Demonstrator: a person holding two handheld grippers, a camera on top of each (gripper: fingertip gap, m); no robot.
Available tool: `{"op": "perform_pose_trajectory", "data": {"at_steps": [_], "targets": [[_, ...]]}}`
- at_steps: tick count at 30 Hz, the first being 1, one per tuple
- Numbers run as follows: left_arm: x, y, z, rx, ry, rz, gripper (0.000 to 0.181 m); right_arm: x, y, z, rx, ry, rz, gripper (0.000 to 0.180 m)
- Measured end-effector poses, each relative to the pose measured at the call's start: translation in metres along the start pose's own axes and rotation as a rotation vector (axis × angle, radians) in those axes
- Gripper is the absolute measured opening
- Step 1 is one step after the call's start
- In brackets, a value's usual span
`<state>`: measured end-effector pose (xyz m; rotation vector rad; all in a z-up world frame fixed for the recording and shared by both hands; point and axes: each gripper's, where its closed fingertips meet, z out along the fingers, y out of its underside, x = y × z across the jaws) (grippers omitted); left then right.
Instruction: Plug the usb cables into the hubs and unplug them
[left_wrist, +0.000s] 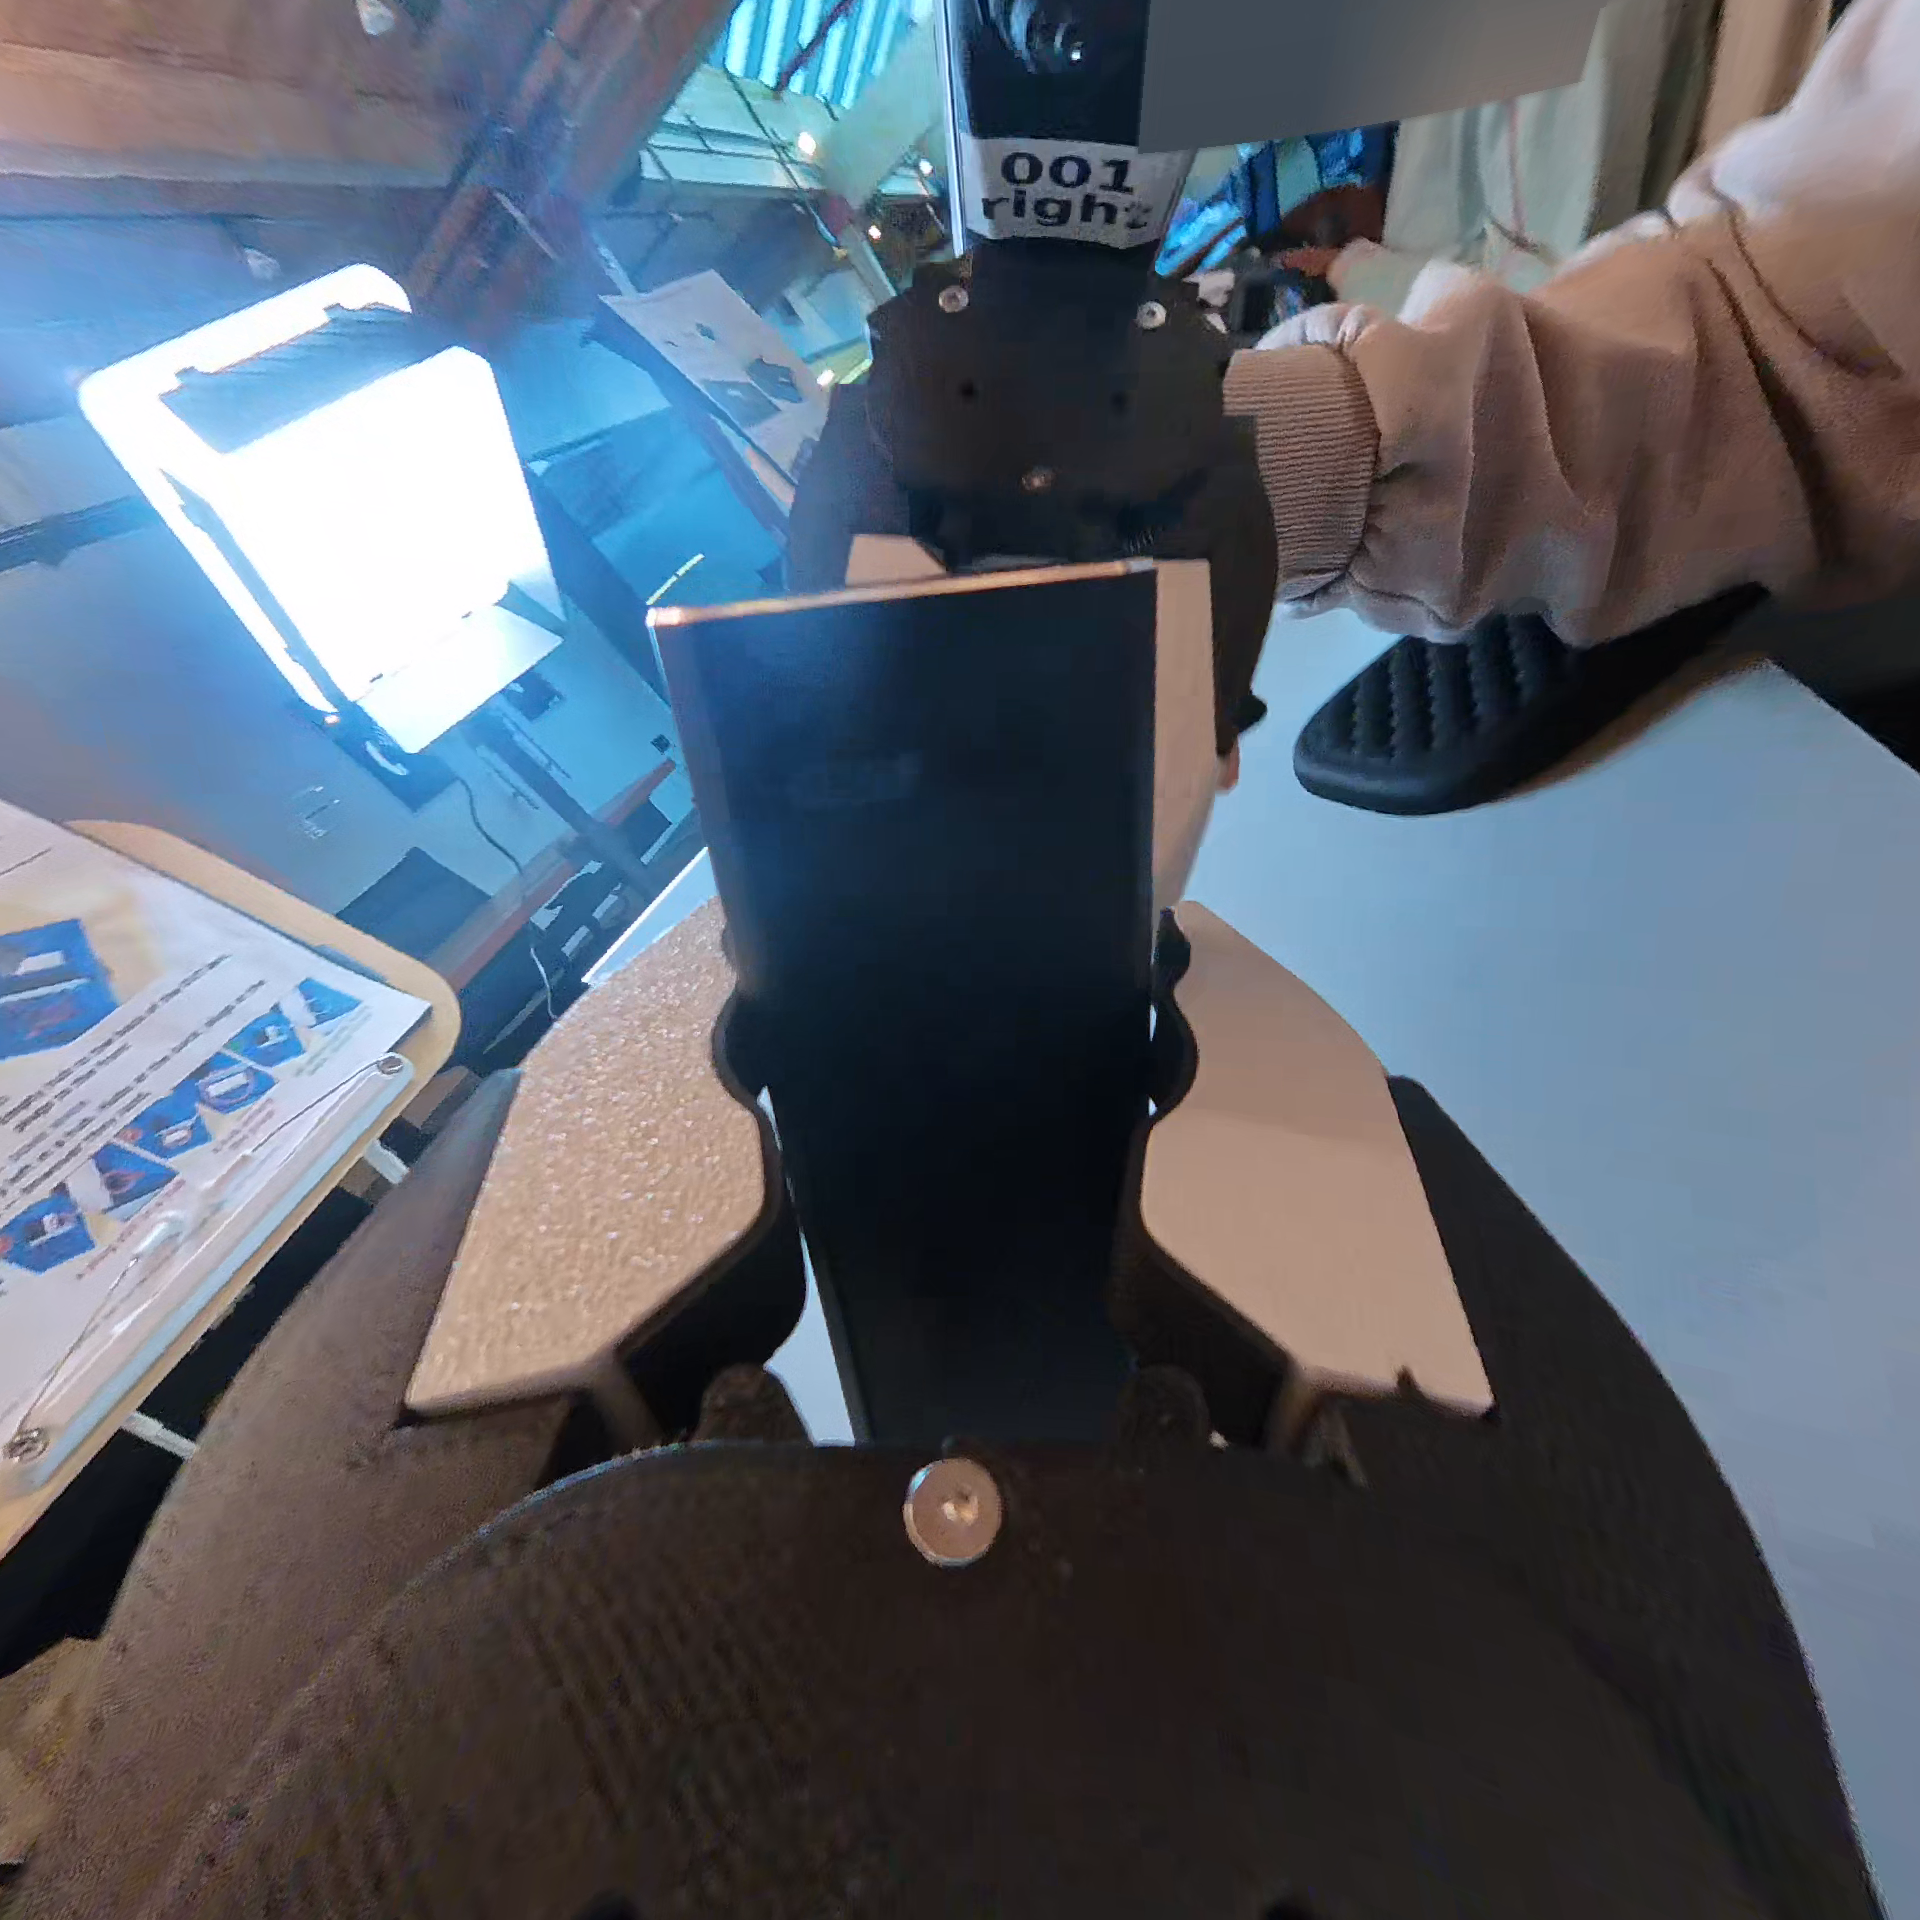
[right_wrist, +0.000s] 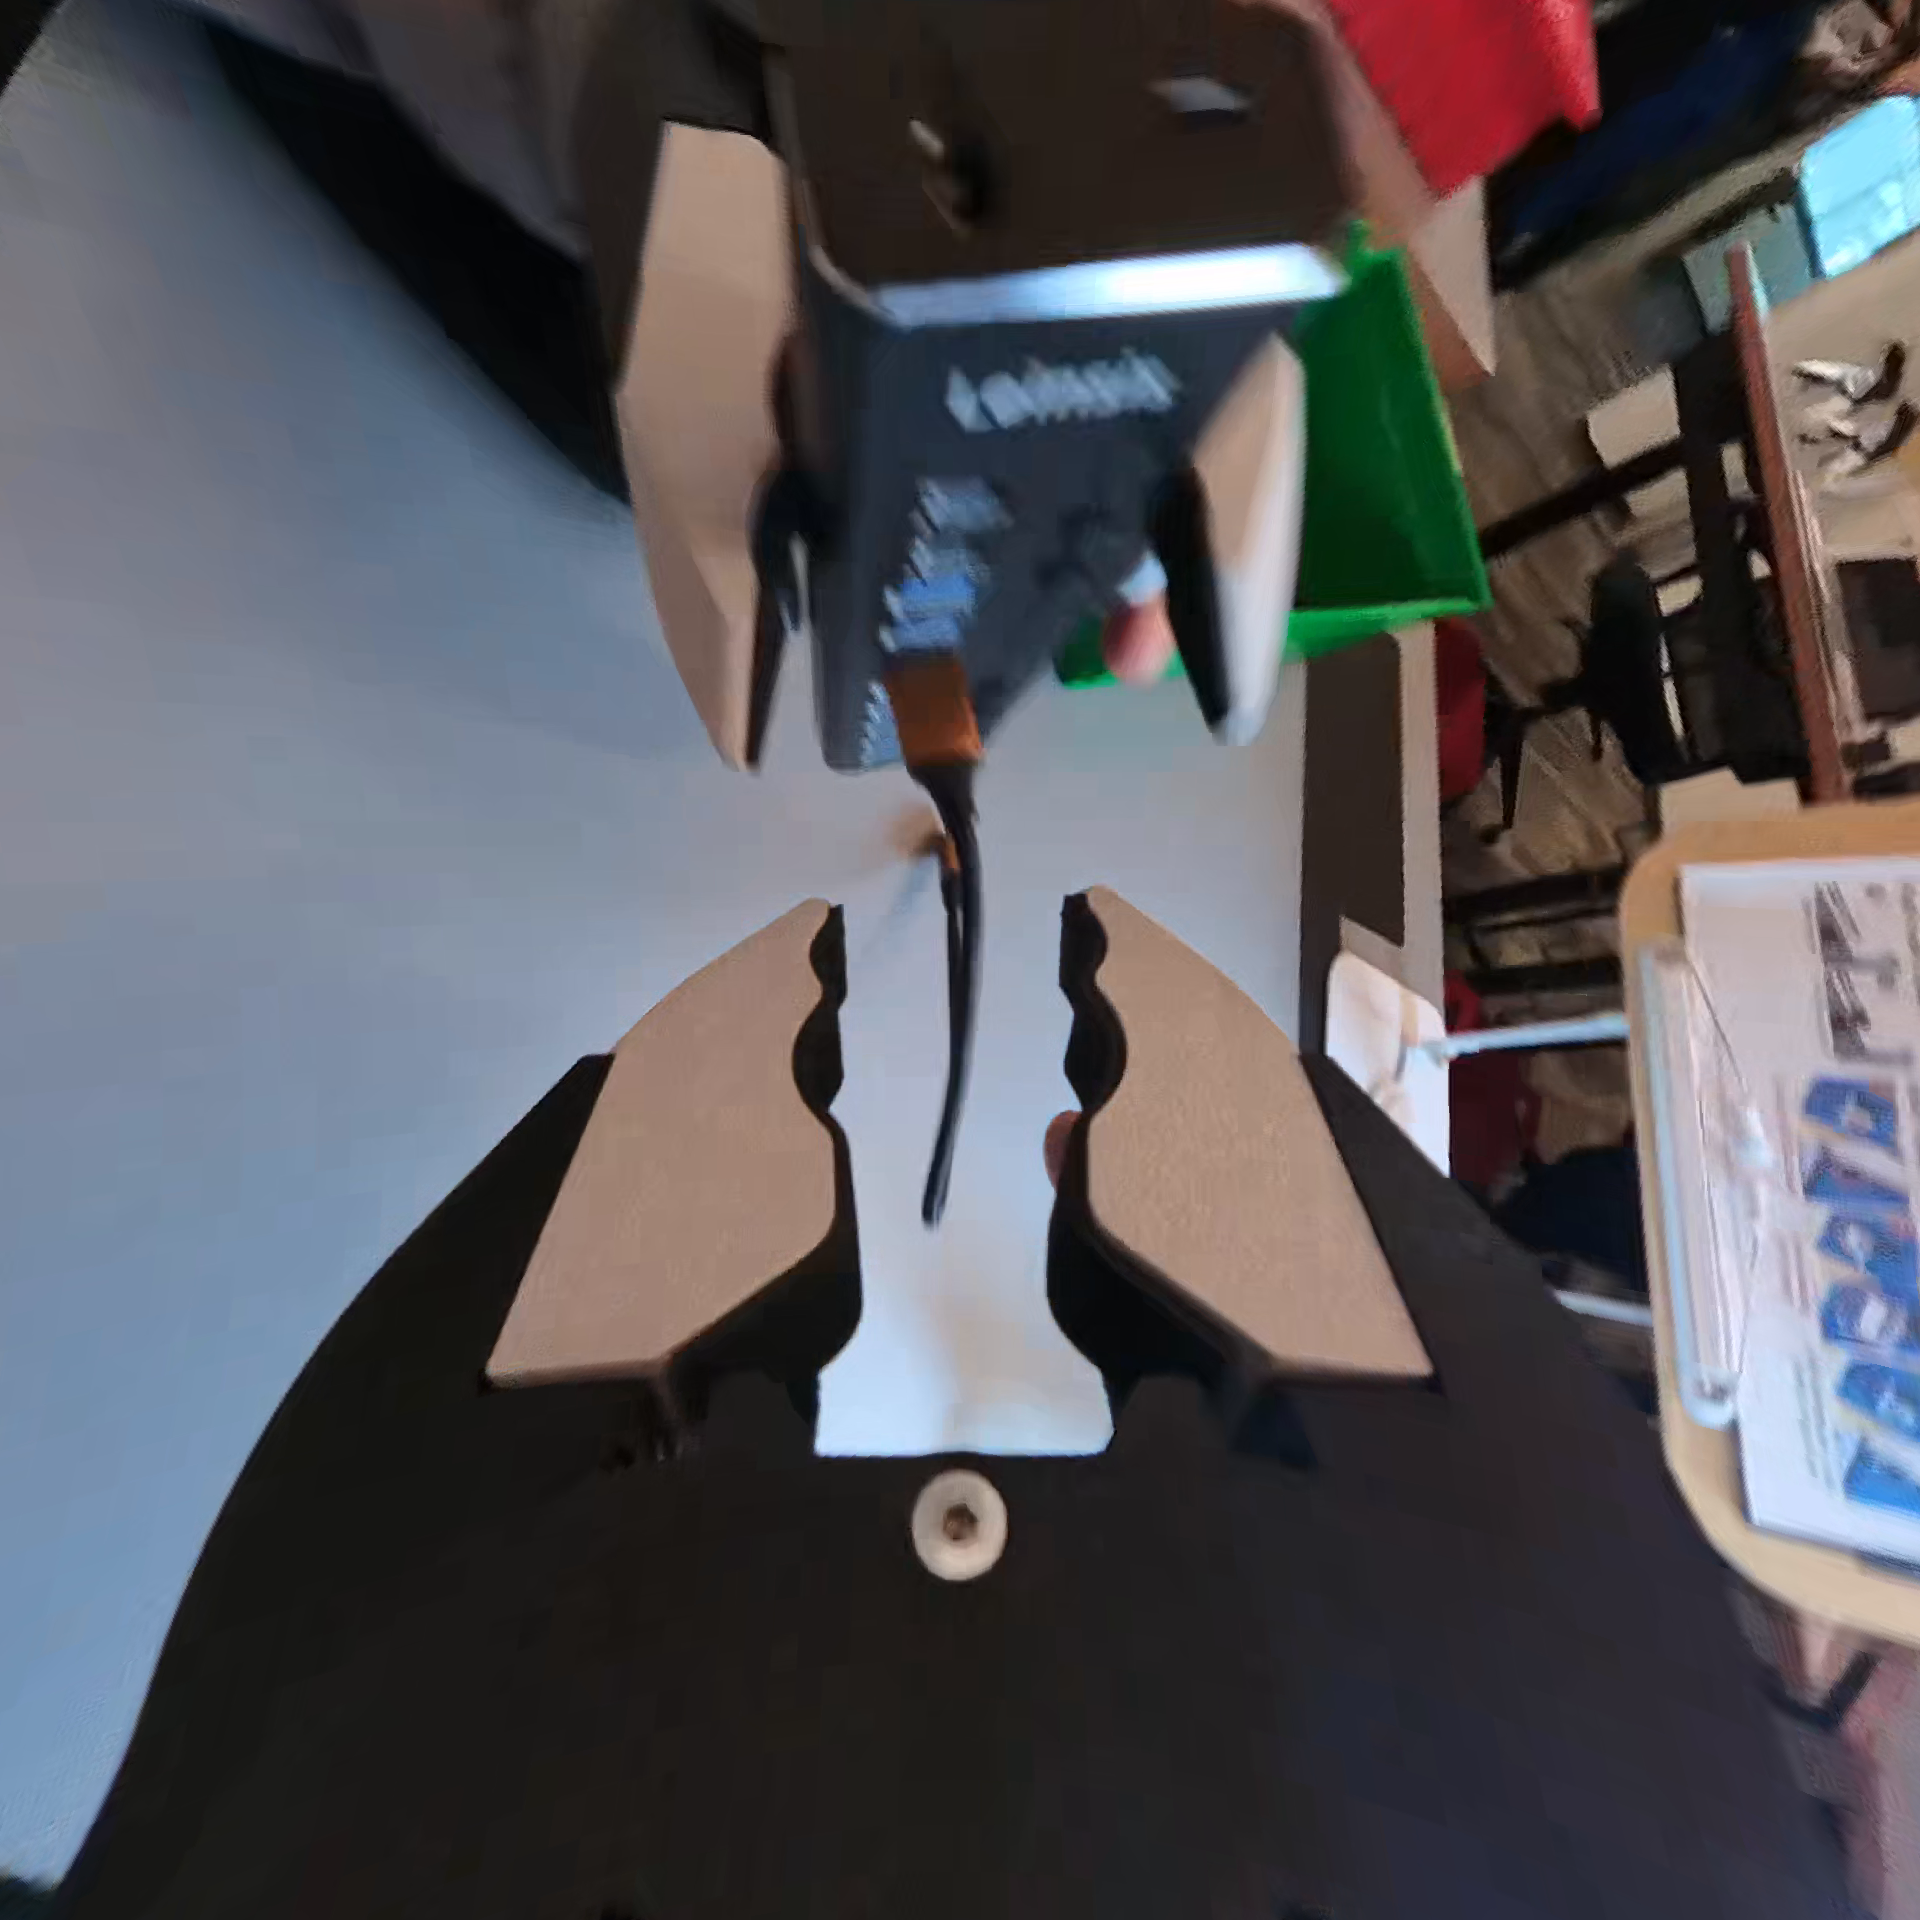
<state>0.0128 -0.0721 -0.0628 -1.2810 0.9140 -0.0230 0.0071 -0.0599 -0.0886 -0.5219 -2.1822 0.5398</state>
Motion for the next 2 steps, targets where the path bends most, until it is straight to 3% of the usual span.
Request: {"op": "perform_pose_trajectory", "data": {"at_steps": [1, 2], "targets": [[0.0048, 0.0023, 0.0025, -0.017, 0.013, 0.022, 0.073, -0.0067, -0.0041, 0.0113, -0.007, 0.003, -0.041, 0.04], [0.0096, 0.0054, 0.0048, -0.038, 0.023, 0.052, 0.073, -0.0118, -0.0056, 0.0204, -0.019, 0.005, -0.079, 0.039]]}}
